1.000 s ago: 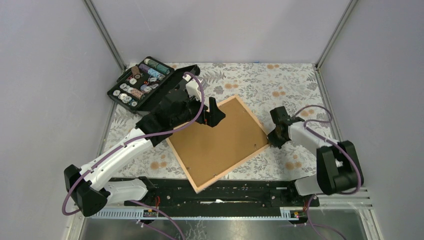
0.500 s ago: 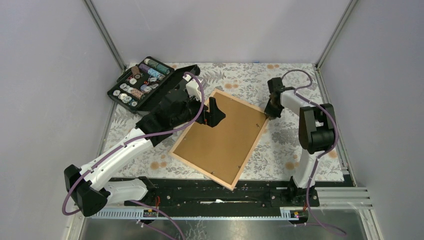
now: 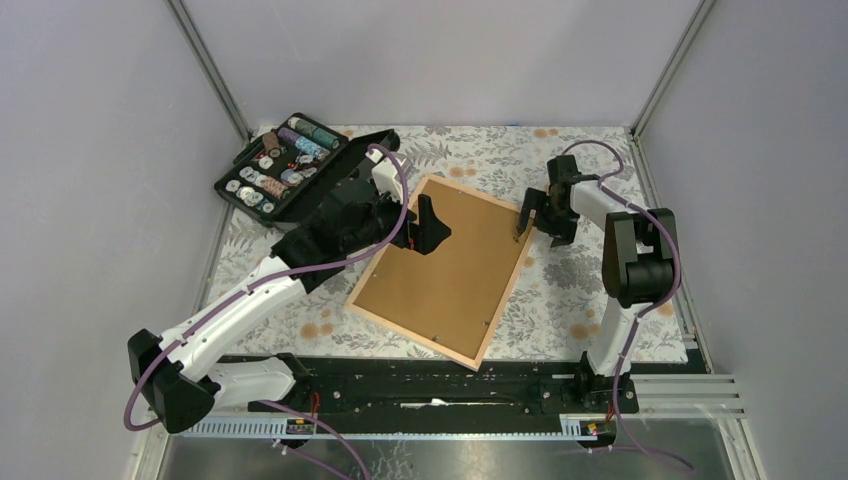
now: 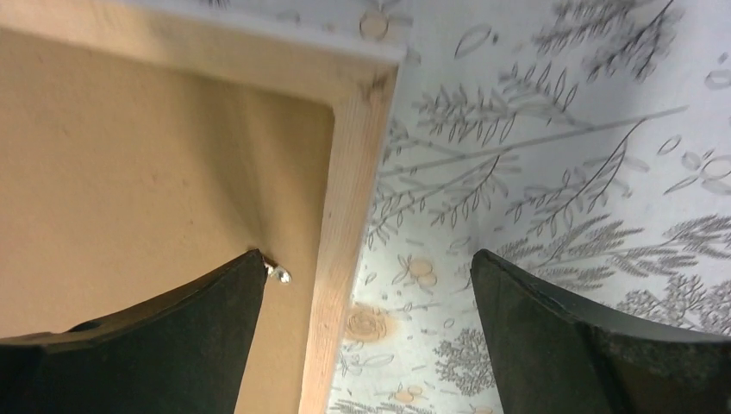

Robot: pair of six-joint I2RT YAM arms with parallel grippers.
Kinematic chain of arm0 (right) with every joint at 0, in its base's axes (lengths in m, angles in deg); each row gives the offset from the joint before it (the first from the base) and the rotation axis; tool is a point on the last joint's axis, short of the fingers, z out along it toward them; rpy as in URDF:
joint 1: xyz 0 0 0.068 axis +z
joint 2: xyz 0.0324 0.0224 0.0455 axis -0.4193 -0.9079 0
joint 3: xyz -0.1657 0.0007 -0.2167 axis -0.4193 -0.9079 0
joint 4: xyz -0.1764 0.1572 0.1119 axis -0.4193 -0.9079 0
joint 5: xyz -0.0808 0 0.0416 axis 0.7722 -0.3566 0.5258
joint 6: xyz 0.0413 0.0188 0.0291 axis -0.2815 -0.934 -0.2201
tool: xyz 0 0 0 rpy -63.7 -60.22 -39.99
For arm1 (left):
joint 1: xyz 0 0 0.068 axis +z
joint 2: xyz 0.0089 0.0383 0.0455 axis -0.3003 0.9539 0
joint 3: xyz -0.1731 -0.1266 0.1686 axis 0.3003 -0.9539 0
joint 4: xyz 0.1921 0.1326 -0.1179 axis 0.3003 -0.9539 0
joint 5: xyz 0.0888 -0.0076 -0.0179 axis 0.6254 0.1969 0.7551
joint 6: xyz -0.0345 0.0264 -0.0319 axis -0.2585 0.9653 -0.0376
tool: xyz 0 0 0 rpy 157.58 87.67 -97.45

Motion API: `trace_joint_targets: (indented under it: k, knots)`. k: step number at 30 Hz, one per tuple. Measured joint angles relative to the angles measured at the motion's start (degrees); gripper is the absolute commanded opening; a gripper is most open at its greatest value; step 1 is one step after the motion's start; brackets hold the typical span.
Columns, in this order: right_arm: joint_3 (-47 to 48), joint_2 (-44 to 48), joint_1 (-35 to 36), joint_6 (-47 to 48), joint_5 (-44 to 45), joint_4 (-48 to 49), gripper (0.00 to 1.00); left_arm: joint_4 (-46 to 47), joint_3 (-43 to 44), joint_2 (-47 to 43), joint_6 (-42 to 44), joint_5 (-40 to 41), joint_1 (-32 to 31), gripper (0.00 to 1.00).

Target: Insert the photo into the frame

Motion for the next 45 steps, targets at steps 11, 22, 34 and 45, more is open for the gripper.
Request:
trace_joint_targets:
  k: [11,22,34,45]
  knots:
    - [-3.8,2.5,2.5,0.8,-2.9,0.0,0.85,0.0,0.0,0.0,-0.4,-0.6,0.0,0.99]
    - [-1.9,0.7,3.4,-1.1,-0.3,0.1,0.7,0.0,0.0,0.0,-0.4,-1.1,0.0,0.99]
    - [-0.9,-0.2,4.8,-4.9,2.9,1.0,0.49,0.0,0.0,0.0,-0.8,-1.7,0.0,0.99]
    - [-1.8,0.3,4.9,-8.1,3.9,2.0,0.24,0.0,0.0,-0.1,-1.2,-1.7,0.0,0.99]
